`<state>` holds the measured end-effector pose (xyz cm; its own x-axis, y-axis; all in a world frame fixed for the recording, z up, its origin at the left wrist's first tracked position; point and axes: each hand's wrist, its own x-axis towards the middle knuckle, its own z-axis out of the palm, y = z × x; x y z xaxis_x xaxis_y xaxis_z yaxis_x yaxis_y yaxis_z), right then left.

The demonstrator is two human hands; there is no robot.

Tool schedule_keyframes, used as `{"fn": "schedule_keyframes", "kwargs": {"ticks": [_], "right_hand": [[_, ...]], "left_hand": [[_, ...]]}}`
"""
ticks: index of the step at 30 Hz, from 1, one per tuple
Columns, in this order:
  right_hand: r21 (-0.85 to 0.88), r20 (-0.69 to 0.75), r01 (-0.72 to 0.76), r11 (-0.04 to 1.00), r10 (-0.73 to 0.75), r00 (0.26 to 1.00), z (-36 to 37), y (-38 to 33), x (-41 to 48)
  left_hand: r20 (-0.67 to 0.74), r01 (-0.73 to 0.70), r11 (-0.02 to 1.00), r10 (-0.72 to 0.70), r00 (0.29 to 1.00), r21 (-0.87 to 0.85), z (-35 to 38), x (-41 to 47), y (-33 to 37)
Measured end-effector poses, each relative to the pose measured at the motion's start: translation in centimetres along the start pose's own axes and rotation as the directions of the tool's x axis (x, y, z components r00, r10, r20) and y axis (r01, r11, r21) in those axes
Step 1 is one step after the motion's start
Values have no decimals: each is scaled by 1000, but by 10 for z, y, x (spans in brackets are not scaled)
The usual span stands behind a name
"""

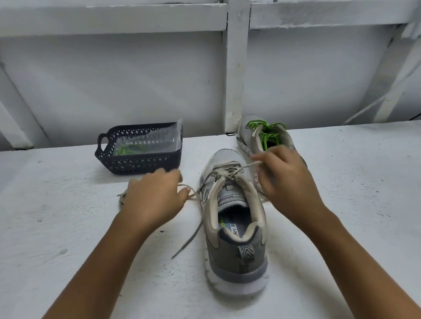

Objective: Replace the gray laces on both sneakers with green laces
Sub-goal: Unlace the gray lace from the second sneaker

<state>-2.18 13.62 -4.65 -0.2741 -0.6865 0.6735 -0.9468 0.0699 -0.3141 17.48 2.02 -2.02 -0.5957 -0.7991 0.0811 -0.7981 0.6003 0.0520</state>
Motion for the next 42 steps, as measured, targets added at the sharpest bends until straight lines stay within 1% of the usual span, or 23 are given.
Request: {"fn": "schedule_keyframes", "kwargs": {"ticks": [2, 3, 5, 7, 9, 10, 11, 13, 14, 16, 19, 21, 23, 24, 25, 26, 28, 29, 31, 33, 34, 40, 42], "right_hand": [[-280, 56, 85, 956, -72, 996, 5, 7, 13], [-379, 115, 95, 920, -55, 992, 9, 9, 17], [-516, 244, 119, 848, 11, 970, 16, 11, 23], [-561, 284, 155, 813, 14, 959, 17, 10, 25], [-493, 250, 145, 858, -20, 968, 9, 5, 27], [-430, 206, 127, 894, -40, 978, 2, 1, 28], [-350, 205, 113, 930, -42, 978, -6, -4, 28], [-111, 357, 64, 992, -21, 934, -23, -12, 27], [0, 424, 28, 1000, -25, 905, -31, -16, 26], [142, 486, -22, 990, -50, 873, -42, -25, 20], [185, 543, -12, 983, -92, 834, -49, -31, 12], [179, 560, -5, 984, -98, 823, -49, -33, 9], [163, 502, -51, 985, -39, 864, -47, -30, 13], [151, 467, -104, 983, 21, 884, -45, -28, 18], [135, 451, -173, 976, 95, 887, -42, -26, 24], [112, 468, -244, 963, 165, 868, -37, -23, 31], [50, 556, -326, 944, 244, 794, -25, -17, 41], [34, 600, -346, 938, 258, 758, -19, -14, 44], [43, 646, -385, 922, 268, 714, -8, -13, 47], [79, 657, -434, 898, 280, 700, -2, -12, 48], [83, 656, -446, 891, 288, 698, 0, -12, 50], [77, 708, -468, 880, 282, 647, 8, -13, 56], [82, 697, -476, 875, 291, 655, 11, -12, 57]], "left_hand": [[-76, -96, 986, 86, 993, -137, 7, 9, 5], [-86, -134, 974, 120, 989, -180, 10, 15, 9], [-70, -175, 956, 163, 984, -235, 15, 25, 14], [-39, -183, 944, 179, 983, -273, 20, 31, 18], [-49, -187, 919, 181, 982, -346, 20, 33, 18], [-64, -180, 887, 169, 984, -425, 18, 31, 17], [-74, -172, 836, 156, 985, -521, 15, 28, 18], [-121, -187, 735, 143, 982, -652, 9, 15, 20], [-154, -215, 707, 150, 977, -674, 6, 8, 23], [-199, -272, 689, 185, 962, -671, 5, -6, 28], [-297, -372, 734, 238, 925, -569, 12, -20, 30], [-344, -409, 735, 251, 905, -540, 17, -24, 26], [-354, -441, 732, 285, 891, -520, 22, -26, 26], [-353, -452, 732, 300, 886, -510, 23, -28, 28], [-348, -447, 728, 298, 889, -520, 24, -30, 30], [-335, -425, 718, 275, 901, -552, 25, -31, 31], [-274, -340, 691, 209, 939, -638, 25, -31, 34], [-214, -274, 688, 174, 961, -672, 25, -31, 35], [-50, -115, 680, 115, 992, -724, 25, -27, 35], [69, -4, 668, 82, 994, -744, 26, -24, 36], [96, 23, 665, 74, 993, -746, 28, -23, 37], [88, 61, 633, 12, 996, -772, 30, -27, 42], [86, 73, 609, -8, 996, -790, 31, -28, 44]]}}
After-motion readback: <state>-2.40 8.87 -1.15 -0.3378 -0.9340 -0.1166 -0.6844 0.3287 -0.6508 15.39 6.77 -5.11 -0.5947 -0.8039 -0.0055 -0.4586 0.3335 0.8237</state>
